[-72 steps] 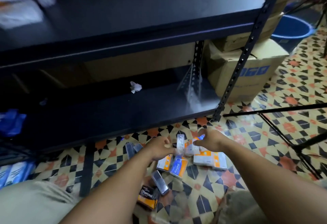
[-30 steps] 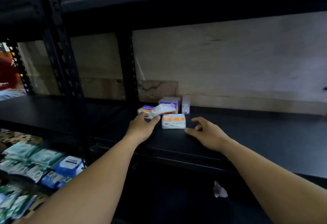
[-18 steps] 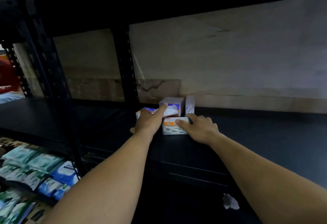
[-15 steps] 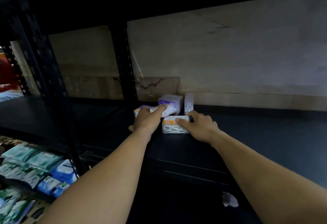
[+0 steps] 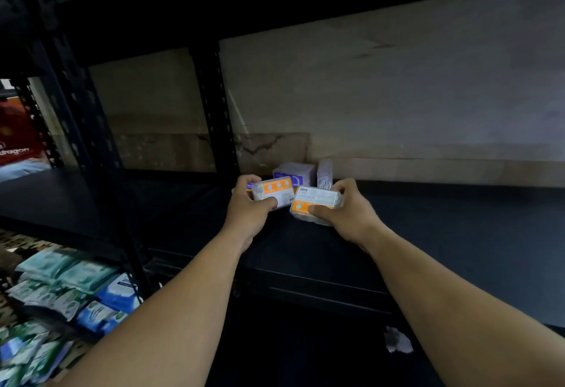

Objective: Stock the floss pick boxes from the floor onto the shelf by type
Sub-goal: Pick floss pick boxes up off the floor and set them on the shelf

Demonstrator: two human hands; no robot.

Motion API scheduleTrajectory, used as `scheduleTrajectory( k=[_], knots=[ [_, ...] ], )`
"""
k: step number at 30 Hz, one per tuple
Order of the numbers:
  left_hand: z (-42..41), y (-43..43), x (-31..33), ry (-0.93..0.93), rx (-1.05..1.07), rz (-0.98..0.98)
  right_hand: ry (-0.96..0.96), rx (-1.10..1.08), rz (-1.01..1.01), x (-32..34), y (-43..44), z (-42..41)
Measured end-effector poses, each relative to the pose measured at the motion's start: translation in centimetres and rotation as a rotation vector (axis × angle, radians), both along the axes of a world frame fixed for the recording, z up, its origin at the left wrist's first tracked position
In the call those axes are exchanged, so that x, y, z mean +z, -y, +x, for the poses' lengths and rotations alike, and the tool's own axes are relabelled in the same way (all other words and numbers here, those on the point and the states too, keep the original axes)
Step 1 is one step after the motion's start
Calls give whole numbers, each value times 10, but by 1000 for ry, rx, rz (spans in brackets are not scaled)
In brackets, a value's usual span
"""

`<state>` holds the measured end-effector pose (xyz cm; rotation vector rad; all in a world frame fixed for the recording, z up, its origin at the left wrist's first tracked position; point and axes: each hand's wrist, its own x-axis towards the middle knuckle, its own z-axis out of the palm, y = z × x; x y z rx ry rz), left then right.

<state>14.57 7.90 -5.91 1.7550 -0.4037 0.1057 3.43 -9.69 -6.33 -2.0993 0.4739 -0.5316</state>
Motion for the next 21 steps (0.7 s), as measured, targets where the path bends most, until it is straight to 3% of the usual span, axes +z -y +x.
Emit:
scheduleTrajectory(
  k=[21],
  knots=[
    [-44,-14,0,80,39,342,-6,50,-140,2,1,-2]
  ],
)
